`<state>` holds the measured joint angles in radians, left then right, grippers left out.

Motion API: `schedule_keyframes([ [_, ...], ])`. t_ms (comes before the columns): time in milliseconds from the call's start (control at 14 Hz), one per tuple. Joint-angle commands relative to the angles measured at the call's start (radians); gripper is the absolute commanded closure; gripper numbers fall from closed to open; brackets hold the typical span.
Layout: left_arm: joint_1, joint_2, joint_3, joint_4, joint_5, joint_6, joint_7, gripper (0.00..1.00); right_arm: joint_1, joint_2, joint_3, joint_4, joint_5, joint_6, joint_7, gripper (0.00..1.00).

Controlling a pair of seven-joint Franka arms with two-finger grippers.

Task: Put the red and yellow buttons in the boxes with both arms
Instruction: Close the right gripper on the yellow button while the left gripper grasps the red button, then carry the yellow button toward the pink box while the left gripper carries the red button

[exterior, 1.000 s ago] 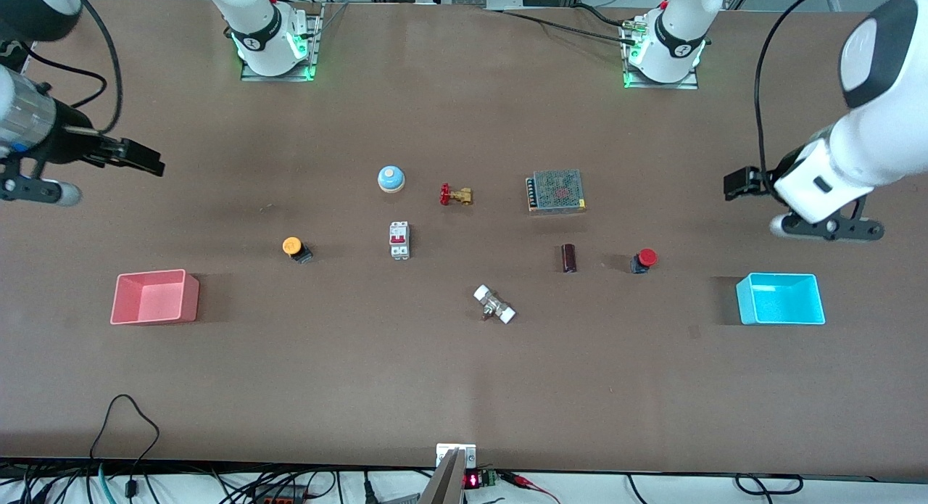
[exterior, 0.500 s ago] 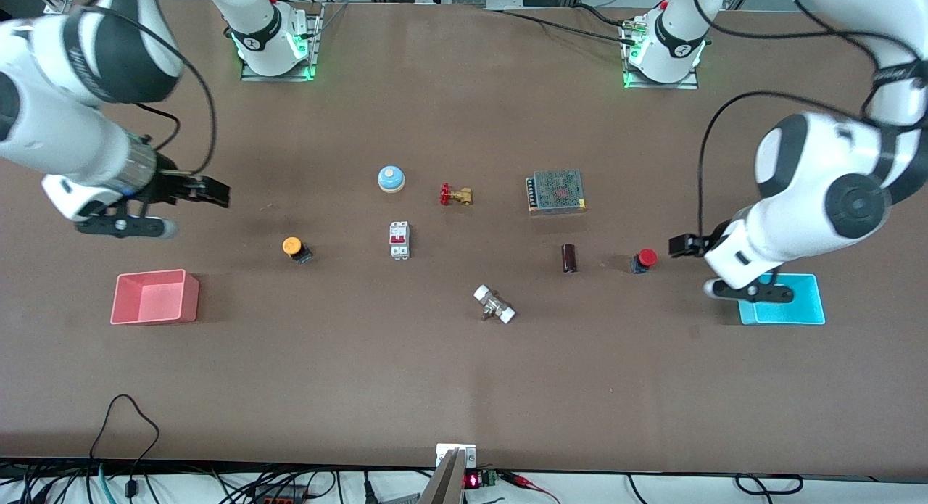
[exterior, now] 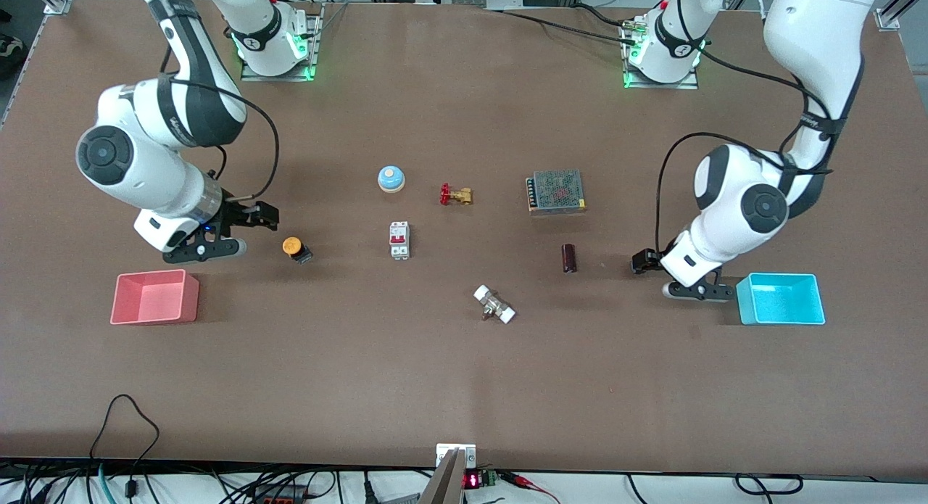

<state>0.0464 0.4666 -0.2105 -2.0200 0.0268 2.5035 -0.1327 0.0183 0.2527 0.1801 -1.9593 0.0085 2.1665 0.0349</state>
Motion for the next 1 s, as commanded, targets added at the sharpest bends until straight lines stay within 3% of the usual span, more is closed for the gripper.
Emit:
schedule_keyframes([
  [0, -0.011, 0.03, 0.0, -0.023, -0.021, 0.063, -0.008, 0.0, -0.02, 0.032, 0.027, -0.049, -0.025, 0.11, -0.021, 0.0],
  [143, -0.017, 0.053, 0.002, -0.043, -0.021, 0.135, -0.008, 0.01, -0.017, 0.065, 0.048, -0.056, -0.08, 0.145, -0.021, 0.0],
  [214, -0.017, 0.058, 0.002, -0.049, -0.021, 0.153, -0.008, 0.11, -0.017, 0.08, 0.052, -0.055, -0.1, 0.151, -0.021, 0.0],
  [429, -0.016, 0.064, 0.0, -0.055, -0.021, 0.147, -0.008, 0.76, -0.015, 0.112, 0.053, -0.07, -0.114, 0.211, -0.021, 0.0],
  [929, -0.016, 0.047, 0.0, -0.091, -0.021, 0.146, -0.028, 0.78, -0.012, 0.2, 0.052, -0.075, -0.144, 0.32, -0.021, 0.0],
])
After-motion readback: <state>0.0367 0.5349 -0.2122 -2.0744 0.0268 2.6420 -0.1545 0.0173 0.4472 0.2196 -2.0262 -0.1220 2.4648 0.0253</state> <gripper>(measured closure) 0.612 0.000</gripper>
